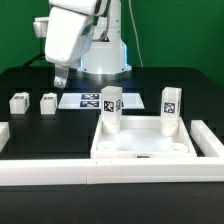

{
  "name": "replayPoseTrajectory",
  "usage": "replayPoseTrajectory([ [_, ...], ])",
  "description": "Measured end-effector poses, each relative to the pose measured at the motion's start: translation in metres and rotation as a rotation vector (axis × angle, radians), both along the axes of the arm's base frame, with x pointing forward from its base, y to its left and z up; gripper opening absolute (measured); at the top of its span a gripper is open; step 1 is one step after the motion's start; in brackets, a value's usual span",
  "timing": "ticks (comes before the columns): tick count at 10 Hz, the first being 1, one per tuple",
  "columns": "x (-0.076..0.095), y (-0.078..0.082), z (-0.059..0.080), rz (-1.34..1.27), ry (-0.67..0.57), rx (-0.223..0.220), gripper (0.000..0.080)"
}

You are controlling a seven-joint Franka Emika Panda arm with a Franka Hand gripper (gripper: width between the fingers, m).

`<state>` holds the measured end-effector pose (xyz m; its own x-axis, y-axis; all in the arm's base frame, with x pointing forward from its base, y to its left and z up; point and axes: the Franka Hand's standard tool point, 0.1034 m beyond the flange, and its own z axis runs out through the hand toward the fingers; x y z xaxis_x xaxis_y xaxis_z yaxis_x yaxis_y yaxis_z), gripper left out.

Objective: Assemble square table

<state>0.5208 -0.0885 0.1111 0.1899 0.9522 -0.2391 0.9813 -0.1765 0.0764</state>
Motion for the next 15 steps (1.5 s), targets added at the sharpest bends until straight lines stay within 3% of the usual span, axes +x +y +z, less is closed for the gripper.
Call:
replayPoseTrajectory([
  [2, -0.001, 0.001, -0.001, -0.152, -0.042, 0.022, 0.0649],
  [4, -0.053, -0.028, -0.020, -0.389, -0.077, 0.066, 0.0649],
  [6, -0.078, -0.044, -0.032, -0.623, -0.095, 0.087, 0.0649],
  [11, -0.075, -0.034, -0.033, -0.899, -0.136, 0.123, 0.0649],
  [13, -0.088, -0.050, -0.043, -1.087, -0.126, 0.139, 0.0649],
  [15, -0.100, -0.052, -0.056, -1.191, -0.093, 0.141, 0.0649],
])
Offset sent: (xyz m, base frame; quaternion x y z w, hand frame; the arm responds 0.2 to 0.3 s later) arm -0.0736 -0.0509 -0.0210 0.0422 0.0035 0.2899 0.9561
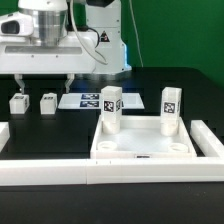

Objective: Assemble square table

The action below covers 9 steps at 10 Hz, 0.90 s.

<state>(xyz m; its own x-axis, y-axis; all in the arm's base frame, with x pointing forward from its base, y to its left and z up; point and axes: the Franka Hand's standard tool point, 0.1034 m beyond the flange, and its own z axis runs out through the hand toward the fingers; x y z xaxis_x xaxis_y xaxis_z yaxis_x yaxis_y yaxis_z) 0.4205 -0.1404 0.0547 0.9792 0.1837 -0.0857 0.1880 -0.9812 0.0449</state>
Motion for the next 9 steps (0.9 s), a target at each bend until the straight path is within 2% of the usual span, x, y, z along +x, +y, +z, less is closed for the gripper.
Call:
replayPoseTrajectory([
  [3, 0.003, 0.005, 0.001, 0.016, 0.031, 0.004, 0.0649],
  [4, -0.005, 0.009, 0.000, 0.001, 0.158, 0.017, 0.0649],
  [6, -0.004, -0.007, -0.008, -0.058, 0.318, 0.011, 0.0649],
  [7, -0.012, -0.003, -0.005, -0.129, 0.447, 0.005, 0.0649],
  [9, -0.009, 0.001, -0.009, -0.112, 0.576, 0.001, 0.0649],
])
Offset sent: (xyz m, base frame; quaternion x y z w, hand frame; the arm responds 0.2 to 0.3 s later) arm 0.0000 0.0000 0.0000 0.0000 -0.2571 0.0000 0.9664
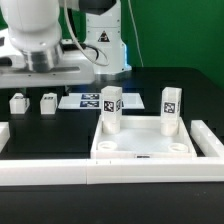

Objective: Assemble square table

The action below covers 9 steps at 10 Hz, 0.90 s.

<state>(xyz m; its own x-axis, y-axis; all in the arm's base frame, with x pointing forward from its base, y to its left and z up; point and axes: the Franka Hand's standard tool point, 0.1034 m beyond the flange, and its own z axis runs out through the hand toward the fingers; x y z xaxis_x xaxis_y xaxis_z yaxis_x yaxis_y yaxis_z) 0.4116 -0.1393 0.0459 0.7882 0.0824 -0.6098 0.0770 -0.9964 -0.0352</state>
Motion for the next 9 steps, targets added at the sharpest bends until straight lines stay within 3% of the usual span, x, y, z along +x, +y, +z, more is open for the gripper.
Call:
replayPoseTrajectory([
  [2, -0.007, 0.002, -0.003, -0.004, 0.114, 0.005, 0.0649],
  [3, -0.013, -0.004, -0.012, -0.012, 0.168, 0.003, 0.0649],
  [9, -0.025, -0.007, -0.023, -0.013, 0.203, 0.004, 0.0649],
])
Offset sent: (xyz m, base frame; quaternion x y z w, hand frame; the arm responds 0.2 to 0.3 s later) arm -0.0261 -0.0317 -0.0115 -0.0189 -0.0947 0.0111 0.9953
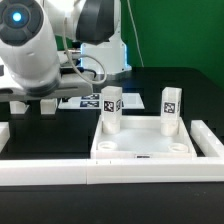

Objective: Assemble square table

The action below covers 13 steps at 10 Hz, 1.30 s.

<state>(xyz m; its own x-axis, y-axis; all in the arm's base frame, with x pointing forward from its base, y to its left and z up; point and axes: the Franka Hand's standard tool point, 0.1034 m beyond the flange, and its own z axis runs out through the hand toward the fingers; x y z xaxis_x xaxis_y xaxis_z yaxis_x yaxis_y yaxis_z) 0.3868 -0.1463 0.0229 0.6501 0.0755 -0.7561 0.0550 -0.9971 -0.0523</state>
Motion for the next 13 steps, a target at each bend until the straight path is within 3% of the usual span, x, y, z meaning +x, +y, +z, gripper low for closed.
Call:
replayPoseTrajectory([
  [3, -0.031, 0.007, -0.012, -0.005, 0.047, 0.009, 0.0649],
  [6, -0.030, 0.007, -0.012, -0.001, 0.045, 0.010, 0.0633],
  [8, -0.030, 0.008, -0.012, -0.001, 0.045, 0.011, 0.0283],
  [13, -0.030, 0.008, -0.012, 0.002, 0.045, 0.012, 0.0288],
])
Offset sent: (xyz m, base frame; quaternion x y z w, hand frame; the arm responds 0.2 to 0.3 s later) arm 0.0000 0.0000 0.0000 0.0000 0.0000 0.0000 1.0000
